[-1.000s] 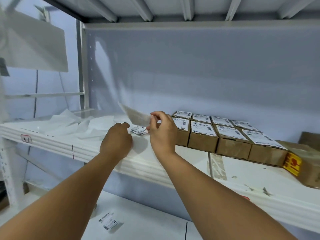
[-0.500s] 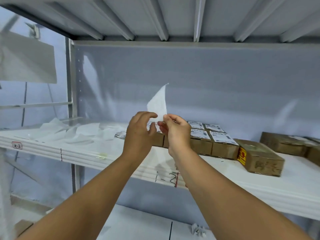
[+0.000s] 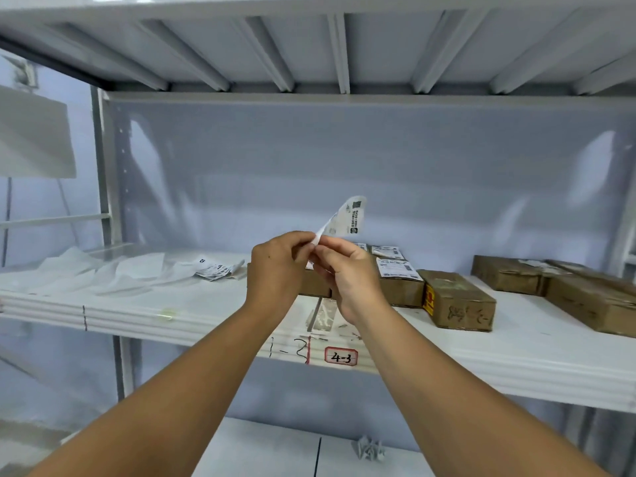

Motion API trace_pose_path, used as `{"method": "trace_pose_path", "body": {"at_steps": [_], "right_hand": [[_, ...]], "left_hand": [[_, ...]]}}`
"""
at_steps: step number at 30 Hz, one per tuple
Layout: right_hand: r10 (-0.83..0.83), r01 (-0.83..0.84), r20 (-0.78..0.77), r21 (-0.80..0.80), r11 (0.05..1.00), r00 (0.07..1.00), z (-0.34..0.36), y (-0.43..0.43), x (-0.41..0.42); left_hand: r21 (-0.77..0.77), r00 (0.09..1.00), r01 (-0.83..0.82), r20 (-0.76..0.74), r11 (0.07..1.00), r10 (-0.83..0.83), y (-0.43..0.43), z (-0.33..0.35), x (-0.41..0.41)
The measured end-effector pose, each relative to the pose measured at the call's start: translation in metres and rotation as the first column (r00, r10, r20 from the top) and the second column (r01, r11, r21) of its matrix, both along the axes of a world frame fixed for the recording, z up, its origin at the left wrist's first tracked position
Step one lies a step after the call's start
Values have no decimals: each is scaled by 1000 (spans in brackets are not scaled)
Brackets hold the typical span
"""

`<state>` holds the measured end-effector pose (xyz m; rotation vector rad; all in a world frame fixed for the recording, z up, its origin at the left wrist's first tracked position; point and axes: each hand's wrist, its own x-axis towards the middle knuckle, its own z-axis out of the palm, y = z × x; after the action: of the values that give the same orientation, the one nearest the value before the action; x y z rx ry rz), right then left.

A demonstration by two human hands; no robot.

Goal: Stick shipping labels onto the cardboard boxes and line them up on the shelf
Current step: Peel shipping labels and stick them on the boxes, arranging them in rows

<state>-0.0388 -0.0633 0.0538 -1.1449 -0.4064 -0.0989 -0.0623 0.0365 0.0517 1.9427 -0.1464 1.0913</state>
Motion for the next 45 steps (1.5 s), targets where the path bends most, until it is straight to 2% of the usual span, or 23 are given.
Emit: {"method": "trace_pose_path", "body": {"at_steps": [4,11,14,16,18,21,23,24,27,32,36,37,38,39,40,41,42,43,45], "right_hand": [[-13,12,15,43,999,1000,-1,-7,-2],[-58,58,20,-6,998,998,-1,-9,-5],[-95,95,26,-13,995,995,-2,-7,-6],[-189,190,-11,36,981,982,-2,-8,-3],[-283,283,-20,43,958,959,-4,-11,1],[-407,406,-3,-80,910,913,-12,-11,11],[-495,487,-45,-130,864,867,-14,-10,13],[-503,493,-88,-113,863,860,-14,-12,15],[-379,389,-204,12,921,903,-15,-15,19],[-368,362,-139,-71,930,919,-16,-15,15],[-372,368,-111,-58,928,921,-17,-17,16],[-379,375,-108,-57,925,919,-18,-18,16],[-385,381,-102,-58,923,917,-18,-18,17],[-389,385,-93,-61,921,916,-19,-18,17],[-392,387,-86,-65,920,916,-19,-18,17],[-389,384,-79,-69,921,918,-20,-18,17],[-380,376,-78,-67,924,922,-21,-18,18],[-366,362,-81,-59,930,927,-22,-18,18],[-323,323,-107,-17,946,940,-24,-16,18]], "left_hand": [[-15,998,6,-67,1000,-7,-7,2,-1],[-105,983,119,-126,987,-132,-7,-1,-6],[-203,983,99,-135,974,-128,-4,-6,-3],[-359,971,148,-126,922,-205,-3,-5,-2],[-523,939,235,-95,819,-331,-3,-3,-4],[-653,902,293,-53,699,-428,-5,-2,-6],[-713,885,315,-17,626,-465,-4,-4,-5],[-732,881,317,-8,603,-473,-4,-4,-5],[-773,880,303,3,558,-475,-3,-6,-4],[-847,855,278,3,453,-519,4,-11,-3],[-878,827,287,25,384,-561,6,-15,1],[-855,852,275,4,440,-523,5,-17,2],[-782,904,222,-59,583,-424,5,-19,4],[-623,959,125,-122,772,-254,5,-22,4],[-383,994,-1,-105,924,-42,4,-24,3],[-128,992,-124,19,984,127,2,-26,1],[97,968,-209,162,973,192,0,-28,-1],[273,950,-254,251,928,186,-2,-29,-1],[461,944,-272,297,845,142,-4,-35,3]]}}
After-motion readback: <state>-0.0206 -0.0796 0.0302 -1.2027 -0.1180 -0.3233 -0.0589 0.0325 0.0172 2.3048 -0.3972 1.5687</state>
